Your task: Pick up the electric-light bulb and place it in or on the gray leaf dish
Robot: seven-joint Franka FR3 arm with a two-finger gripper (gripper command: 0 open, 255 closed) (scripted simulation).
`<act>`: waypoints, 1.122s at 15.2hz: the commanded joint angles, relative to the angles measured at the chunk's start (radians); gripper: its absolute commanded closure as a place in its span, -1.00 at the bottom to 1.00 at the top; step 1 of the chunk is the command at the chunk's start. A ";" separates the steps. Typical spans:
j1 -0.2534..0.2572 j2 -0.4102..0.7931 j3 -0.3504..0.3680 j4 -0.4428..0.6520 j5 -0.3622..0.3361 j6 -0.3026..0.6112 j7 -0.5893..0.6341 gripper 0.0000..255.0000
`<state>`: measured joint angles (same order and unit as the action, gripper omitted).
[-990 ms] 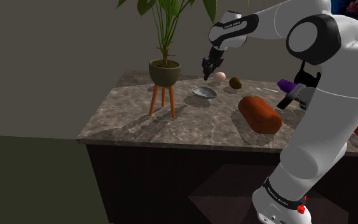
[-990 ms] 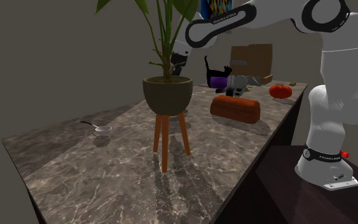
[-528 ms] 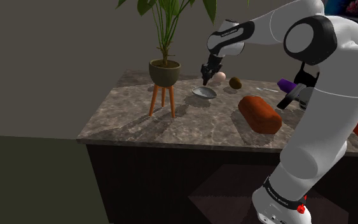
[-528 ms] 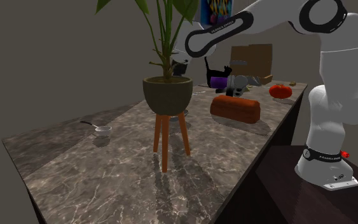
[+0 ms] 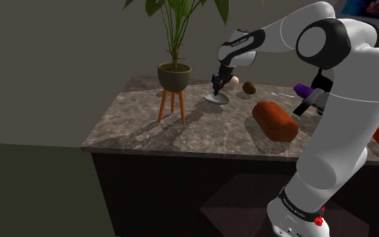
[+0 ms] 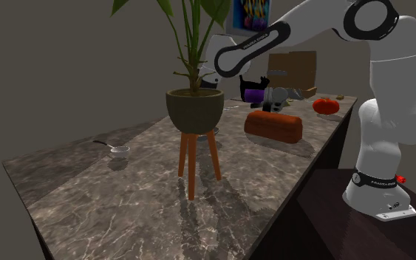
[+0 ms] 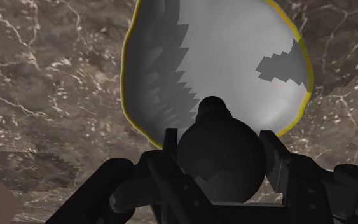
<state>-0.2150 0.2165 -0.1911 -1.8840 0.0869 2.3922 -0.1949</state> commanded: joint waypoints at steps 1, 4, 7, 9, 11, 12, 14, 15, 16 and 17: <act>0.000 0.000 0.000 -0.003 0.000 0.003 -0.001 1.00; 0.000 0.000 0.000 -0.003 0.000 0.003 -0.001 1.00; 0.000 0.000 0.000 -0.003 0.000 0.003 -0.001 -1.00; 0.000 0.000 0.000 -0.003 0.000 0.003 -0.001 -1.00; 0.000 0.000 0.000 -0.003 0.000 0.003 -0.001 -1.00; 0.000 0.000 0.000 -0.003 0.000 0.003 -0.001 -1.00; 0.004 -0.046 -0.004 0.002 -0.014 -0.046 0.009 -1.00; 0.005 -0.068 -0.005 0.006 -0.021 -0.072 0.013 -1.00; 0.006 -0.085 -0.006 0.010 -0.026 -0.092 0.016 -1.00; 0.006 -0.085 -0.006 0.010 -0.026 -0.092 0.016 -1.00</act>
<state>-0.2089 0.1434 -0.1958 -1.8712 0.0640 2.3100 -0.1793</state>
